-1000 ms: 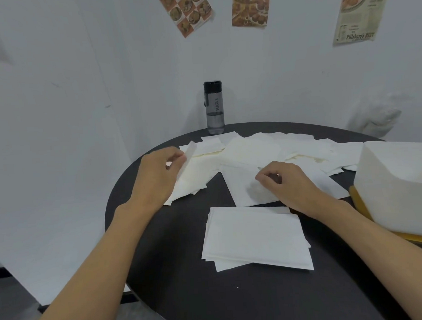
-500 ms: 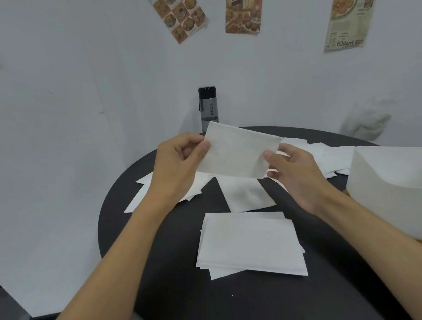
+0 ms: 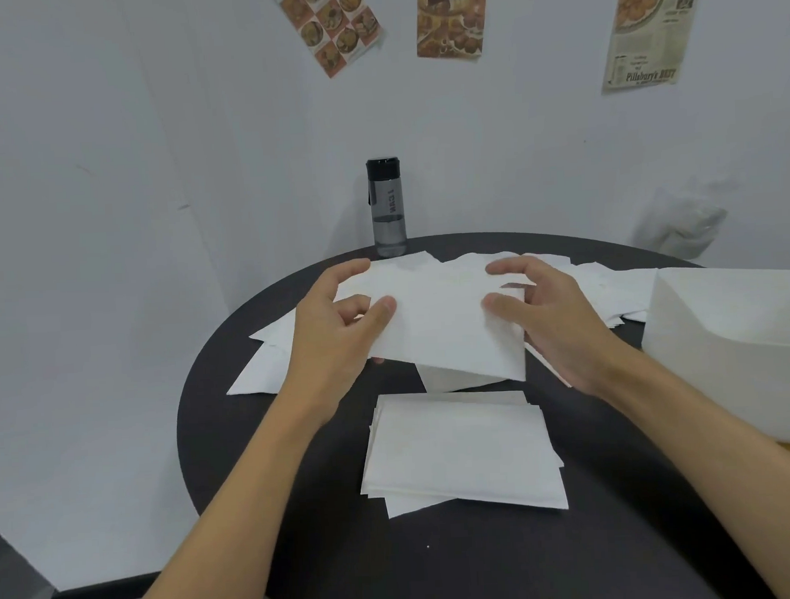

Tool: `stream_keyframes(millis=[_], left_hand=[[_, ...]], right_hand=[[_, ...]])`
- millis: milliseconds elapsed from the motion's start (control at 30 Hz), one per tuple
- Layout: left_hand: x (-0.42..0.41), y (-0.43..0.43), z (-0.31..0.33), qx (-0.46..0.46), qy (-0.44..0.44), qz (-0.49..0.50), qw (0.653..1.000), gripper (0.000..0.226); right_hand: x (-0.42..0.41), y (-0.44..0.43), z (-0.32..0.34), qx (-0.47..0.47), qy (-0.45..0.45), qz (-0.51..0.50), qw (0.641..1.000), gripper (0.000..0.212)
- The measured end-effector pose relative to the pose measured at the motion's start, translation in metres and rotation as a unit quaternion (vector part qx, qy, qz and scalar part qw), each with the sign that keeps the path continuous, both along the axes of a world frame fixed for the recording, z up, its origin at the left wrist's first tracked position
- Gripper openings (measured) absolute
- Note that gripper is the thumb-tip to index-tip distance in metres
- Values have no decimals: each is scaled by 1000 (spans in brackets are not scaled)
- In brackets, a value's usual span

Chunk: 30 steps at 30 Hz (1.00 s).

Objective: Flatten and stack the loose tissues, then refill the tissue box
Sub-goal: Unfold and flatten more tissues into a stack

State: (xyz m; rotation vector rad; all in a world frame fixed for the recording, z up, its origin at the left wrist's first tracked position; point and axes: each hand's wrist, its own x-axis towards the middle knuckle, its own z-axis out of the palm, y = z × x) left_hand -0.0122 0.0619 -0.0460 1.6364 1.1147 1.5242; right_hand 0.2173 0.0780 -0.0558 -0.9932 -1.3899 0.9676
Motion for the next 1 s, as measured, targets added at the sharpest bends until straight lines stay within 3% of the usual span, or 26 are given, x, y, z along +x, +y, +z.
stream_keyframes(millis=[167, 300, 500, 600, 667, 767, 900, 1000], left_hand=[[-7, 1, -15, -58, 3, -12, 998, 55], [-9, -8, -17, -76, 16, -61, 995, 52], [-12, -19, -28, -72, 108, -104, 986, 46], [-13, -27, -36, -57, 237, -118, 963, 38], [-14, -28, -40, -52, 301, -125, 944, 31], [-17, -28, -44, -38, 328, -119, 936, 22], [-30, -23, -46, -9, 323, -34, 946, 11], [-50, -15, -50, 0, 362, 43, 931, 12]], right_hand=[[1, -13, 7, 2, -113, 41, 993, 6], [4, -24, 15, -27, -201, 103, 974, 15], [20, -27, 17, -63, -368, 185, 909, 17], [21, -25, 10, -72, -476, 222, 848, 24], [21, -23, 7, -72, -494, 216, 839, 35], [21, -22, 5, -66, -517, 210, 827, 45], [15, -21, 1, -52, -507, 208, 835, 42], [6, -20, -5, -40, -481, 214, 849, 40]])
